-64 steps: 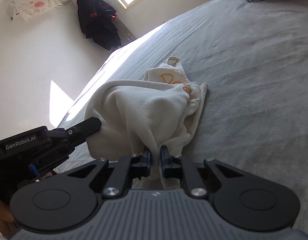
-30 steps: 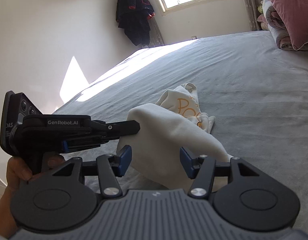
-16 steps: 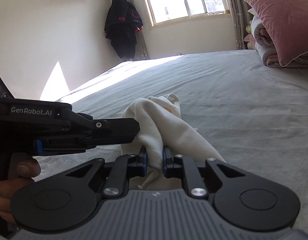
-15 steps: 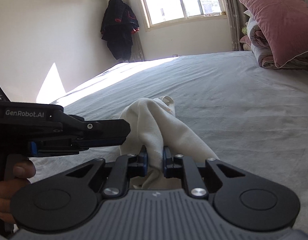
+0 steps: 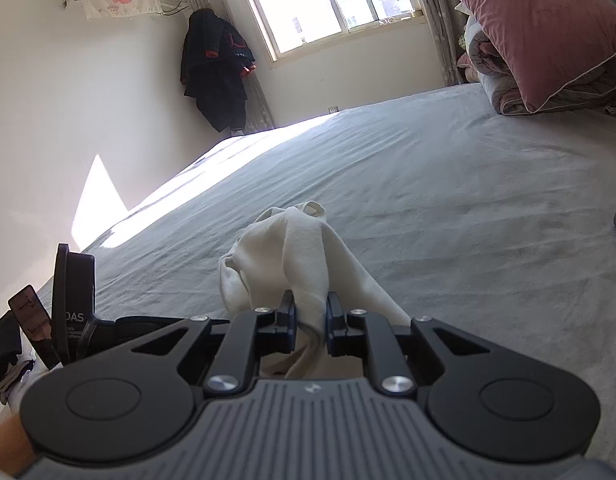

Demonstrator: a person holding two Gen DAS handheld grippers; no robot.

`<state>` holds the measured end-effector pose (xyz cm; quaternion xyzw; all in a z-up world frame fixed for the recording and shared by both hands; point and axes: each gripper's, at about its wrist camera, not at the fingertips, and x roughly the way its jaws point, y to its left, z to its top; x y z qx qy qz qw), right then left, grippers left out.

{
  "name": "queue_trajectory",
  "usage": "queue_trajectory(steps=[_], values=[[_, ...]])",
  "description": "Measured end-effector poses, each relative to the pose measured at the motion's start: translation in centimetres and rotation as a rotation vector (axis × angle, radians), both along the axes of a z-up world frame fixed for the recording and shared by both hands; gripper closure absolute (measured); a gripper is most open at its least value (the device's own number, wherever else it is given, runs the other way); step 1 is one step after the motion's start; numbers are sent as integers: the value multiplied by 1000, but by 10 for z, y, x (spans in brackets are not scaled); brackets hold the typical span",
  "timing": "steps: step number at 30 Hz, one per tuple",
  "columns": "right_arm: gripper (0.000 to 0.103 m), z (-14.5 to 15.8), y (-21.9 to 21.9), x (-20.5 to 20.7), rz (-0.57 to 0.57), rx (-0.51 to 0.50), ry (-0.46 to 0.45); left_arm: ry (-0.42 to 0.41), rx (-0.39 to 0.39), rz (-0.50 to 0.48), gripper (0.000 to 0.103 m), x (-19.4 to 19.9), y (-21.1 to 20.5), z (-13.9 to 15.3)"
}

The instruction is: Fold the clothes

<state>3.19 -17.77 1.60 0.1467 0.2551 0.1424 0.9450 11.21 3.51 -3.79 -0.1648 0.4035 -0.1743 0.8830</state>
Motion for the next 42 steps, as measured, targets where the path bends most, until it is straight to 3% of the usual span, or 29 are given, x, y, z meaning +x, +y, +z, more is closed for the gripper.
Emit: queue_trajectory(steps=[1, 10, 20, 27, 31, 34, 42], values=[[88, 0, -2, 0, 0, 4, 0, -10, 20, -1, 98, 0, 0, 3], [88, 5, -14, 0, -20, 61, -4, -104, 202, -4, 99, 0, 8, 39], [89, 16, -29, 1, -96, 77, -55, -139, 197, 64, 98, 2, 42, 73], [89, 30, -67, 2, -238, 68, -107, -174, 223, 82, 99, 9, 42, 90], [89, 31, -86, 1, -313, 85, -110, -205, 286, 110, 99, 15, 44, 99], [89, 28, -92, 2, -329, 100, -97, -236, 378, 135, 99, 27, 49, 108], [89, 29, -78, 3, -272, 71, -113, -222, 505, 257, 98, 73, 75, 118]])
